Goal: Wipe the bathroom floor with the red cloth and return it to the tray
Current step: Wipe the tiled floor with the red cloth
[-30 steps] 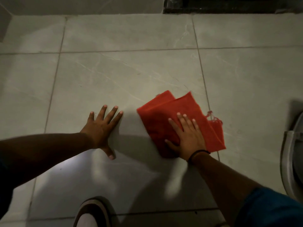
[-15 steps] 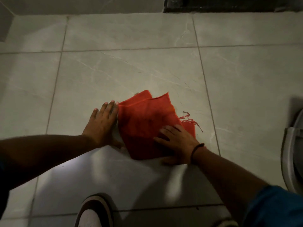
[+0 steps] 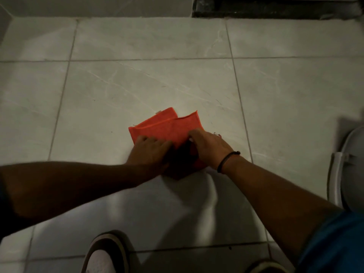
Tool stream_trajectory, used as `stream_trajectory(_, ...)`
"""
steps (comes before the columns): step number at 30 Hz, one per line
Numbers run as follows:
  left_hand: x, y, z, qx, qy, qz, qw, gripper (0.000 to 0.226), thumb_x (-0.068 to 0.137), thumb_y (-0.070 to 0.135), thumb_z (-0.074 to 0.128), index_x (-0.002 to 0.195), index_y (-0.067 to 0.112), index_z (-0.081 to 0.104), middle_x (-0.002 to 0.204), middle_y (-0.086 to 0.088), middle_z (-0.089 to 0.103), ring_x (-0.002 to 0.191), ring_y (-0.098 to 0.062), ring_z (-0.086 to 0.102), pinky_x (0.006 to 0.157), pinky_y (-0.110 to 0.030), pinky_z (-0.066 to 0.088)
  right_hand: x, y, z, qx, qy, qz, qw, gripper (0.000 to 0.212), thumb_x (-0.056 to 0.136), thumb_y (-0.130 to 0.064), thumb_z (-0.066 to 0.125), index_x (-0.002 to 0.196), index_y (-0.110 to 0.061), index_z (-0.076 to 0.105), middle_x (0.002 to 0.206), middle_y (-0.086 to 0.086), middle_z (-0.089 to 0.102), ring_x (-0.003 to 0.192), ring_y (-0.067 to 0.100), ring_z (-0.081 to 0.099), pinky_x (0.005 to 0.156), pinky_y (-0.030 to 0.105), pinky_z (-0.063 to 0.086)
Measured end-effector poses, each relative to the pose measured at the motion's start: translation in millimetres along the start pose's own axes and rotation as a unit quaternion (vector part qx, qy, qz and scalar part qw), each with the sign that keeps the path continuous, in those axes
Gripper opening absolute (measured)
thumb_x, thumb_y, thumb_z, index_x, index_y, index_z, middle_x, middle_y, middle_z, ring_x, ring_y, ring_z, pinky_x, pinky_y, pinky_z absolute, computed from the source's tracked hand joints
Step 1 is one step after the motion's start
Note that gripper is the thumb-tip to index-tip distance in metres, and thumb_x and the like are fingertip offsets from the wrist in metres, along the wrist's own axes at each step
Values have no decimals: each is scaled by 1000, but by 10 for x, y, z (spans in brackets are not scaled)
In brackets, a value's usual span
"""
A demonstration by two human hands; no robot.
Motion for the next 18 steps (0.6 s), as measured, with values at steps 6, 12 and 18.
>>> stream_trajectory(6, -140, -148, 22, -2, -31, 34, 999, 23, 71, 25, 77, 89, 16, 66, 82, -7, 71, 70, -31, 65, 59, -32, 45, -211, 53, 125, -150, -90, -151, 973, 27, 87, -27, 61, 108, -11, 56, 98, 14, 61, 82, 31, 57, 64, 39, 48)
stream_trajectory(12, -402, 56, 124, 48, -30, 62, 996, 33, 66, 22, 83, 88, 14, 60, 81, -9, 64, 63, -29, 59, 52, -31, 44, -325, 165, 230, -237, -104, -136, 956, 39, 71, -18, 77, 103, -20, 55, 88, 12, 59, 72, 30, 55, 54, 33, 42)
stream_trajectory(18, -550, 8, 249, 52, -86, 83, 991, 35, 70, 38, 76, 95, 21, 58, 89, -3, 66, 69, -23, 60, 56, -31, 48, -148, -23, 264, -162, 6, -119, 980, 21, 74, -14, 70, 93, -9, 62, 80, 14, 60, 68, 32, 55, 58, 37, 43)
Point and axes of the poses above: each hand's wrist, its own x-axis towards the middle knuckle, its own z-axis out of the palm, y = z × x, the point moved 2 cm from there along x, towards the middle knuckle
